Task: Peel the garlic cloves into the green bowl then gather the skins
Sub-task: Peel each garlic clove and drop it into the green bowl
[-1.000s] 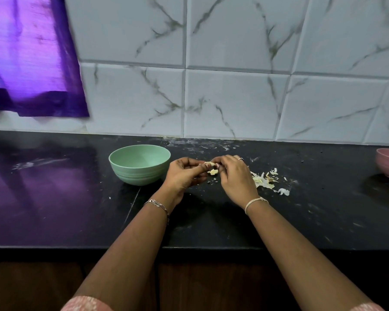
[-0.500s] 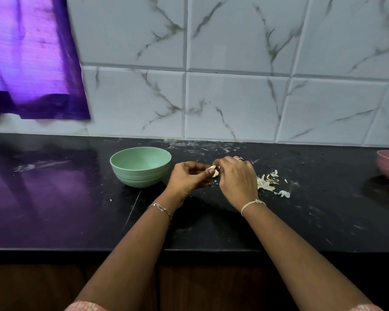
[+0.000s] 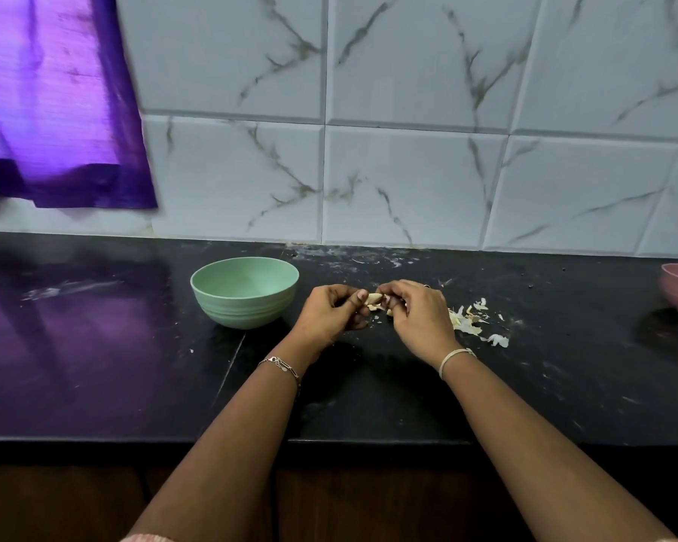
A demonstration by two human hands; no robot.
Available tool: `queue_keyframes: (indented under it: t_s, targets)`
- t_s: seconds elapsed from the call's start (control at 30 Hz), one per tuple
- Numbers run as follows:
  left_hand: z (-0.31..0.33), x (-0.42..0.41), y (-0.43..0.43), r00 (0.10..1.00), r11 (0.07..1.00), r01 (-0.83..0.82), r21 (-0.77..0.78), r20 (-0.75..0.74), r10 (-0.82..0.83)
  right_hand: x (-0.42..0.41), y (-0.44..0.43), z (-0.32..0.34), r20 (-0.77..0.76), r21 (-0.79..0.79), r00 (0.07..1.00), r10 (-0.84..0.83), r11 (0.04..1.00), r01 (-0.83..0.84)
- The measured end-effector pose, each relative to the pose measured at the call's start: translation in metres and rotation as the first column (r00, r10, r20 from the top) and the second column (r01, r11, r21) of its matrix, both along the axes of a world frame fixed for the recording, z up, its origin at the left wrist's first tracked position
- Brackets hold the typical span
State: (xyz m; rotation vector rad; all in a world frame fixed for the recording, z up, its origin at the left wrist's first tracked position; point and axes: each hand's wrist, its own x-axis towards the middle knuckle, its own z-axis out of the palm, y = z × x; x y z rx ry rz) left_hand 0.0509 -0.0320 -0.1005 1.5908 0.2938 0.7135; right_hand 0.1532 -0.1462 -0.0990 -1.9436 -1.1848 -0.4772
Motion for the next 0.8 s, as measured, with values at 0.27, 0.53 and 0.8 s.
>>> queue_keyframes:
  t_s: [0.27,0.53,0.8]
  targets:
    - [0.0007,-0.0005,0.0011,0.999,0.999,-0.024,-0.033,0.037,0.025,-0.0016,0.0035,-0.002,-0.028,0.019,0.998,0.049,0.999,-0.049]
    - [0.0003,-0.0004,0.002,1.0,0.999,-0.019,-0.046,0.014,0.019,-0.0081,0.0001,-0.0011,0.172,-0.039,0.984,0.044,0.999,-0.037]
    - [0.0025,-0.0034,-0.0022,1.0,0.999,0.012,-0.051,0.008,-0.012,-0.0053,0.0003,-0.0015,0.322,-0.083,0.946,-0.041,0.994,0.071]
